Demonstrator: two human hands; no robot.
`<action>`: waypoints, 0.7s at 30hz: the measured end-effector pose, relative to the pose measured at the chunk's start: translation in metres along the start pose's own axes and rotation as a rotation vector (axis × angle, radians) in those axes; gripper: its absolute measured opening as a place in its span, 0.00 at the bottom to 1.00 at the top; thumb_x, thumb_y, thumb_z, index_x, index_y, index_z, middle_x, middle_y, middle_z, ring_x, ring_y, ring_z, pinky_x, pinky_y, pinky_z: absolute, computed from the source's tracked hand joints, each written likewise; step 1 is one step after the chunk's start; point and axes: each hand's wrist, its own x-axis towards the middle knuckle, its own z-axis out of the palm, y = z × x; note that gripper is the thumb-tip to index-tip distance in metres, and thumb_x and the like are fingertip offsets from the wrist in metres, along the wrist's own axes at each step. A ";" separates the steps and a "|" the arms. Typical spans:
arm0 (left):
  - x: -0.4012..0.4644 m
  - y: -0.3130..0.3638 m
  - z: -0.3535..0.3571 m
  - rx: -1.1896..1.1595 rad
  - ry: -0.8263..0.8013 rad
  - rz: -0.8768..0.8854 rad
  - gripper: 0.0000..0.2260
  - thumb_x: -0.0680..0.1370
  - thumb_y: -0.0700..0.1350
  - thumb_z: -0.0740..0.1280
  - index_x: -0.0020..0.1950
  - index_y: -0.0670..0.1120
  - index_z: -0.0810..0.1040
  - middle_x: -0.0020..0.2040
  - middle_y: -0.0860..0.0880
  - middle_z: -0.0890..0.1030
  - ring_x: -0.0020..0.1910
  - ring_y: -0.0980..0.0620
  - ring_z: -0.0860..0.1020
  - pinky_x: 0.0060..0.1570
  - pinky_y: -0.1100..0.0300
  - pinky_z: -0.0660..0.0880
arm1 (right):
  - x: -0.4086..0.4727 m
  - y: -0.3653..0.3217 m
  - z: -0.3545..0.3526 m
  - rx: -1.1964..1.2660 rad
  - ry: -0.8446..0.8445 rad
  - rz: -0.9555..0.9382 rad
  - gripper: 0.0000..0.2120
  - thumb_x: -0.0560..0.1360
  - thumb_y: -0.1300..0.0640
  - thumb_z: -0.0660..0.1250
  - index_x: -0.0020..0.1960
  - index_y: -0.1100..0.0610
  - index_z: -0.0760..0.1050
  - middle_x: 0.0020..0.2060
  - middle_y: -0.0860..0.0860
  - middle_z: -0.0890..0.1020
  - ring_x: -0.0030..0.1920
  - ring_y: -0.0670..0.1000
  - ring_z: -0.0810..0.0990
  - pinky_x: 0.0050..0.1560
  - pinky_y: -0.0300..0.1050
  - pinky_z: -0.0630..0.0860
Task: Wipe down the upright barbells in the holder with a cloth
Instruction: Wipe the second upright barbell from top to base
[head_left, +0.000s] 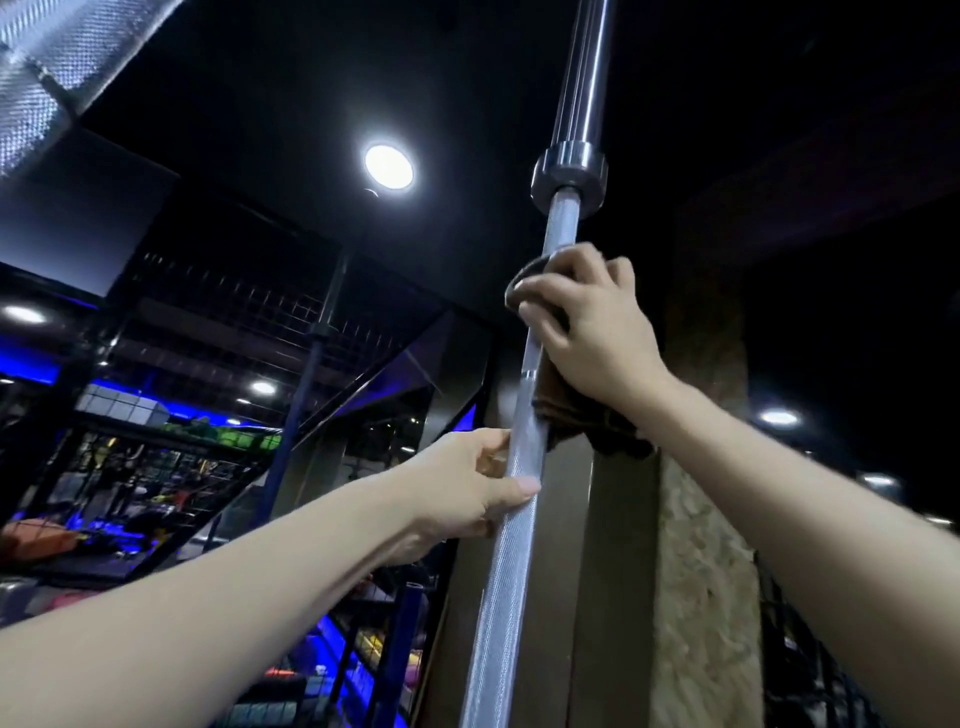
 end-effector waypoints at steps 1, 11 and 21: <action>-0.001 -0.002 0.002 -0.010 0.012 0.001 0.15 0.78 0.36 0.65 0.63 0.46 0.74 0.55 0.43 0.81 0.50 0.51 0.79 0.58 0.50 0.75 | -0.017 -0.004 0.002 -0.002 0.014 -0.048 0.11 0.77 0.46 0.63 0.56 0.46 0.80 0.56 0.47 0.73 0.55 0.54 0.65 0.47 0.47 0.72; 0.000 -0.005 0.002 -0.020 0.037 0.011 0.12 0.78 0.35 0.65 0.60 0.44 0.77 0.44 0.48 0.80 0.41 0.54 0.79 0.42 0.63 0.78 | 0.038 0.012 0.010 -0.309 -0.045 0.032 0.15 0.80 0.44 0.57 0.58 0.48 0.78 0.62 0.48 0.71 0.62 0.57 0.65 0.47 0.44 0.70; -0.006 0.001 0.006 -0.001 0.060 -0.016 0.17 0.78 0.36 0.65 0.66 0.45 0.72 0.51 0.46 0.80 0.44 0.53 0.79 0.43 0.61 0.78 | -0.020 -0.014 0.007 -0.431 0.102 -0.267 0.11 0.78 0.49 0.60 0.47 0.54 0.78 0.47 0.52 0.78 0.45 0.59 0.74 0.34 0.50 0.74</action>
